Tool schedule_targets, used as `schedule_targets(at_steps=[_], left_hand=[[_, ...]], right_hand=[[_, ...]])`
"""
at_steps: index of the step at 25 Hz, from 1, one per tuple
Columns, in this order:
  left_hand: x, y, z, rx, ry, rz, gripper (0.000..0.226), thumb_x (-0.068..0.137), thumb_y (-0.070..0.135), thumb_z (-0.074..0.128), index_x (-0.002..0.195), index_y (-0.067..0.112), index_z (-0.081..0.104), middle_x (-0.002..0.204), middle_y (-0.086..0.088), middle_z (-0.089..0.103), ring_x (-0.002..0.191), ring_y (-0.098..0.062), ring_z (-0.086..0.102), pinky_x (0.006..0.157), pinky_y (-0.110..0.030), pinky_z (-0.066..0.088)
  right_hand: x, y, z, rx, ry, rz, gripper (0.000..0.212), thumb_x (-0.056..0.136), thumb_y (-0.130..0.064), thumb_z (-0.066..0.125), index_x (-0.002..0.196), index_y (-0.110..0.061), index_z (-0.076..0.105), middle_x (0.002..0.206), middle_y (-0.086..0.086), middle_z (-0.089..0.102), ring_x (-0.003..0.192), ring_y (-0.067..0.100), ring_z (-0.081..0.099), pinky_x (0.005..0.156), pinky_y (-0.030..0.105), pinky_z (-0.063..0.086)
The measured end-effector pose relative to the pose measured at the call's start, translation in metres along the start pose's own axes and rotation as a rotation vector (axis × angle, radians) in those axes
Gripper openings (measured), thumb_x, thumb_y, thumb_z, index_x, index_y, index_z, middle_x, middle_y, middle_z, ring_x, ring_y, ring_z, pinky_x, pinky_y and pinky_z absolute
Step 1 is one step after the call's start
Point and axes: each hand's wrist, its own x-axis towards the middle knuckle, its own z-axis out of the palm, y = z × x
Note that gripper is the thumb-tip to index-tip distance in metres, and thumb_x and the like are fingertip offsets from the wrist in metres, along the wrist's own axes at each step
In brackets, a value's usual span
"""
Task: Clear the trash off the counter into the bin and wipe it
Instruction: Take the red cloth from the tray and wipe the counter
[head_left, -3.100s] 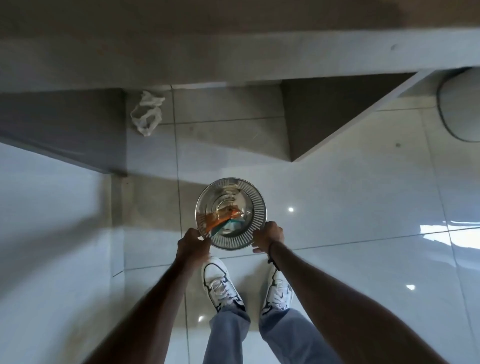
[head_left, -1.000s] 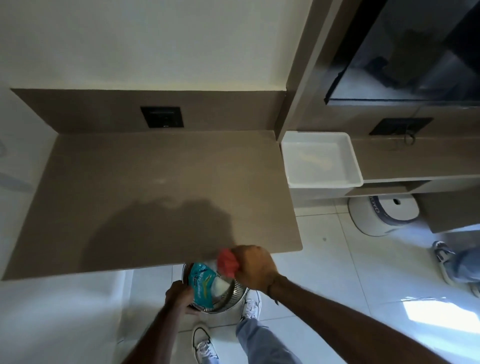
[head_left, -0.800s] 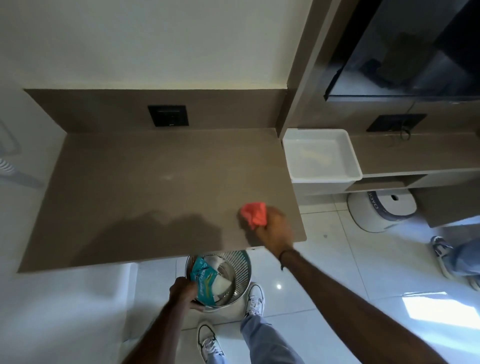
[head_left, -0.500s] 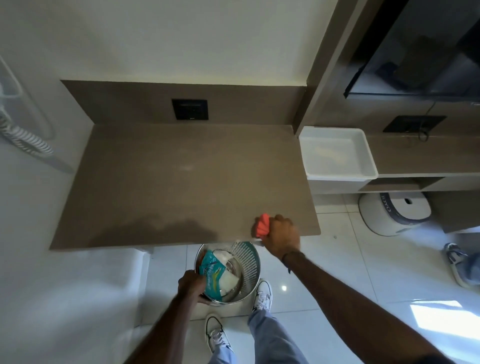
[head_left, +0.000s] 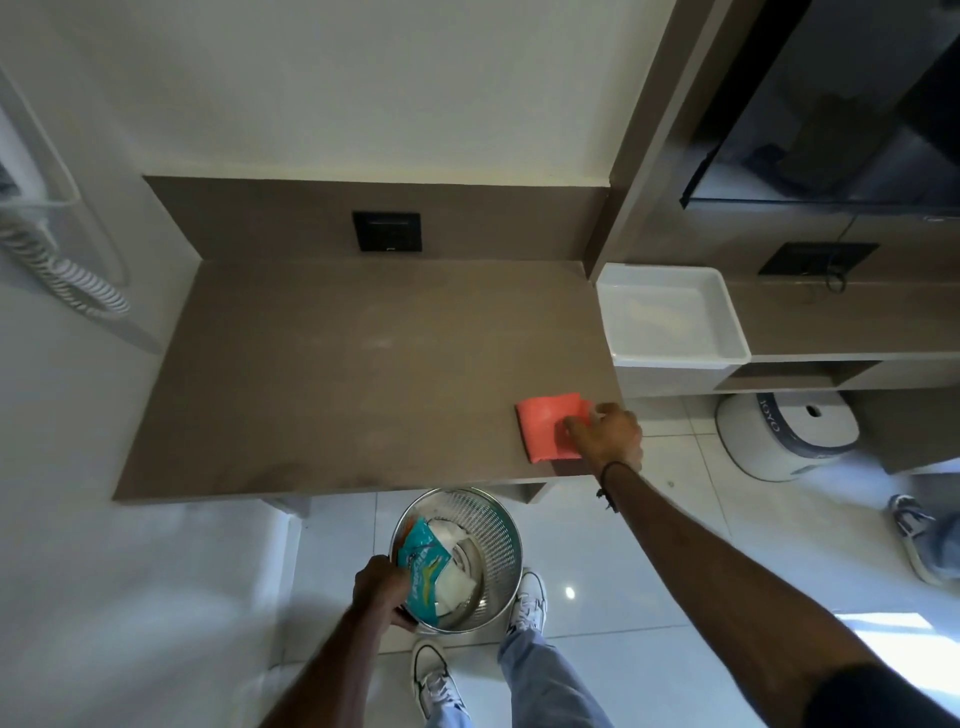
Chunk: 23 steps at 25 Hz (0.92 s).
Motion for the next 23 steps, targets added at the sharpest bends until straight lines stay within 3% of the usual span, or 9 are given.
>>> schedule_targets(at_steps=[2,4,6,9,12,14,16,21,23], left_hand=[[0.002,-0.002,0.004,0.023,0.008,-0.004,0.029,0.098,0.01,0.06,0.123,-0.005,0.058,0.112,-0.03,0.073,0.071,-0.041,0.08,0.061,-0.055,0.067],[0.002,-0.003,0.008,0.03,0.012,-0.011,0.029,0.1,0.01,0.058,0.124,-0.004,0.057,0.114,-0.03,0.073,0.075,-0.041,0.08,0.064,-0.055,0.067],[0.004,-0.004,0.01,0.041,-0.002,-0.015,0.028,0.101,0.009,0.055,0.125,-0.005,0.057,0.115,-0.031,0.072,0.077,-0.042,0.079,0.067,-0.054,0.068],[0.011,-0.007,0.013,0.038,-0.02,-0.034,0.028,0.1,0.011,0.055,0.12,-0.007,0.061,0.11,-0.034,0.073,0.077,-0.046,0.079,0.071,-0.057,0.067],[0.025,-0.012,0.014,0.05,-0.047,-0.037,0.028,0.096,0.012,0.059,0.118,-0.004,0.063,0.112,-0.031,0.073,0.082,-0.046,0.079,0.072,-0.058,0.066],[0.044,-0.018,0.019,0.079,-0.055,-0.021,0.027,0.094,0.015,0.061,0.117,0.0,0.065,0.112,-0.028,0.074,0.087,-0.043,0.079,0.075,-0.056,0.067],[0.065,-0.027,0.027,0.112,-0.059,-0.004,0.027,0.095,0.02,0.059,0.115,0.004,0.066,0.109,-0.025,0.076,0.085,-0.04,0.079,0.075,-0.055,0.067],[0.159,-0.059,0.065,0.191,0.037,0.01,0.03,0.091,0.012,0.046,0.113,0.016,0.067,0.11,-0.02,0.075,0.079,-0.038,0.079,0.058,-0.052,0.067],[0.204,-0.08,0.084,0.248,0.077,0.038,0.03,0.094,0.023,0.043,0.115,0.018,0.064,0.111,-0.02,0.076,0.081,-0.039,0.079,0.066,-0.049,0.068]], right_hand=[[-0.012,0.016,-0.005,0.008,0.201,-0.052,0.04,0.074,-0.047,0.065,0.098,-0.015,0.065,0.099,0.009,0.068,0.096,0.035,0.064,0.081,0.043,0.052],[-0.03,0.043,0.007,0.067,0.249,-0.121,0.027,0.075,-0.045,0.058,0.078,-0.018,0.054,0.076,0.004,0.064,0.076,0.032,0.063,0.066,0.037,0.049],[-0.053,0.073,0.029,0.007,0.123,-0.118,0.024,0.08,-0.041,0.059,0.079,-0.018,0.052,0.075,0.004,0.066,0.072,0.031,0.064,0.063,0.036,0.051],[-0.073,0.102,0.07,-0.197,-0.317,0.006,0.033,0.083,-0.04,0.066,0.109,-0.019,0.066,0.104,0.008,0.076,0.101,0.031,0.069,0.087,0.036,0.056],[-0.075,0.107,0.104,-0.18,-0.634,0.092,0.055,0.083,-0.034,0.07,0.134,-0.016,0.059,0.122,0.007,0.073,0.119,0.028,0.065,0.105,0.038,0.051],[-0.07,0.111,0.129,-0.175,-0.67,0.112,0.052,0.083,-0.022,0.067,0.134,-0.014,0.06,0.123,0.012,0.073,0.115,0.032,0.067,0.101,0.045,0.055],[-0.061,0.117,0.154,-0.246,-0.663,0.078,0.047,0.082,-0.014,0.063,0.129,-0.014,0.064,0.124,0.016,0.071,0.114,0.036,0.067,0.1,0.043,0.055],[-0.025,0.15,0.245,-0.295,-0.569,0.081,0.036,0.078,-0.013,0.062,0.111,-0.018,0.074,0.115,0.016,0.073,0.11,0.039,0.066,0.09,0.037,0.055],[-0.014,0.172,0.29,-0.286,-0.561,0.124,0.037,0.08,-0.016,0.062,0.115,-0.022,0.073,0.119,0.013,0.073,0.112,0.037,0.065,0.092,0.036,0.054]])
